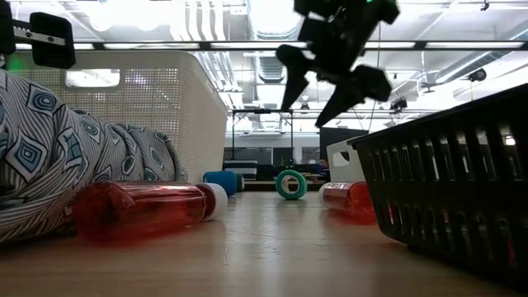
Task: Pick & place medical supplies in basket/bin
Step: Put the light green bandage into the small white bin
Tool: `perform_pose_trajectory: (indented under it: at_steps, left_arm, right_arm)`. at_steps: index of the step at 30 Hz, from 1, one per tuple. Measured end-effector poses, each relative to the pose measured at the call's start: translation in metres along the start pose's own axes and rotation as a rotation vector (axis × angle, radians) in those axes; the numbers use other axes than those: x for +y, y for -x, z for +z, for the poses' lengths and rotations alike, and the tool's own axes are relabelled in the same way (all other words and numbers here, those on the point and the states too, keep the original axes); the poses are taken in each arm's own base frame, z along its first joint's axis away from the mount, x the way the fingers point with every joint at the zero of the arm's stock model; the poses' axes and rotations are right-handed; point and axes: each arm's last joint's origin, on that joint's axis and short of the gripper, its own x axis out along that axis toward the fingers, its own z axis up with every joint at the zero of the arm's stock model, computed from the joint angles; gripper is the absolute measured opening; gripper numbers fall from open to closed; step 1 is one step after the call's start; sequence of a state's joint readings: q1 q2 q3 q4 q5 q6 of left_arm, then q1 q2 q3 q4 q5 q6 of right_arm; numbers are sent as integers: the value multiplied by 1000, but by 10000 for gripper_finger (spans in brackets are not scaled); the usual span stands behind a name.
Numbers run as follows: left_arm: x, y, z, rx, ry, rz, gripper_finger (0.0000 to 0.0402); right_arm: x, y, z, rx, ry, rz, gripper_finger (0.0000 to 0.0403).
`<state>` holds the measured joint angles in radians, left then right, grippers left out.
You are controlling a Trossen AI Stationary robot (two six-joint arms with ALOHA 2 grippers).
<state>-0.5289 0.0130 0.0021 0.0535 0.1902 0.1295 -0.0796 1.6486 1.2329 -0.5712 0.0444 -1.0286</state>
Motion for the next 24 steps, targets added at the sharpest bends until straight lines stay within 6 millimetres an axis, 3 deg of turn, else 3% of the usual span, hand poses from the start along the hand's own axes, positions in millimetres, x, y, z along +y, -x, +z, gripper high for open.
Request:
perform_pose_trajectory:
  at_steps: [8, 15, 24]
  left_arm:
    - [0, -1, -1, 13, 2, 3, 6]
    - [0, -1, -1, 13, 2, 5, 6]
    - [0, -1, -1, 16, 3, 4, 6]
  right_arm:
    - [-24, -27, -6, 33, 89, 104, 331]
    - [-35, -49, -26, 61, 66, 141, 327]
    - [-37, -71, -43, 39, 161, 182, 327]
